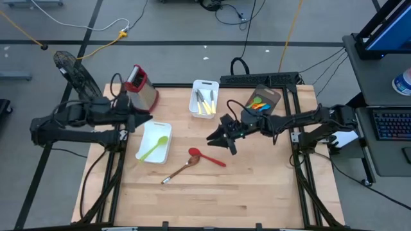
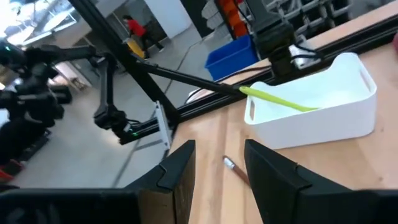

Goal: Pick & Place Kitchen Items
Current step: Put the red serving spoon into the bottom white bin

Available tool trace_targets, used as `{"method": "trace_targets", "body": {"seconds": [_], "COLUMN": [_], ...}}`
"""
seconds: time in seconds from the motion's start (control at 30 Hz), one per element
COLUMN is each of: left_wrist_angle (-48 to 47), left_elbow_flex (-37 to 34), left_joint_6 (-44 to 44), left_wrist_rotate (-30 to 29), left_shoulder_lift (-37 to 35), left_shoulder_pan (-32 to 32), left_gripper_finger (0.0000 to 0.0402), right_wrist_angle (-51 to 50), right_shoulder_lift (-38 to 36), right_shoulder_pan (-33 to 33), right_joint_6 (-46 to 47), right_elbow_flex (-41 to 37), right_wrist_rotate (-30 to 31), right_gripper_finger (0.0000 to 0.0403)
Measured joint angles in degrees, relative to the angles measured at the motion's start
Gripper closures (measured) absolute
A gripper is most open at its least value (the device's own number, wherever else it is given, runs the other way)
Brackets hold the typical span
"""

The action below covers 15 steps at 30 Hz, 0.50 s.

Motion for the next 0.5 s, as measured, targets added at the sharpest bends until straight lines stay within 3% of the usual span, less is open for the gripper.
{"method": "trace_targets", "body": {"seconds": [0.17, 0.3, 0.5], "left_wrist_angle": [0.0, 0.0, 0.0], "left_elbow_flex": [0.0, 0.0, 0.0], "left_joint_6": [6.0, 7.9, 10.9], "left_wrist_rotate": [-5.4, -6.0, -6.0], "left_shoulder_lift": [-2.4, -4.6, -7.8], "left_shoulder_pan": [-1.5, -2.0, -2.6], "left_gripper_finger": [0.0202, 0.0201, 0.0201], "right_wrist_angle": [0.0, -0.7, -14.9], "right_shoulder_lift": [0.0, 0.0, 0.0], "right_shoulder_pan": [2.3, 4.0, 6.1], "right_joint_6": [-2.8, -4.0, -10.1], "right_elbow_flex": [0.0, 0.1, 7.0], "right_wrist_rotate": [6.4, 11.5, 16.3], "right_gripper_finger": [0.0273, 0.0273, 0.0273]}}
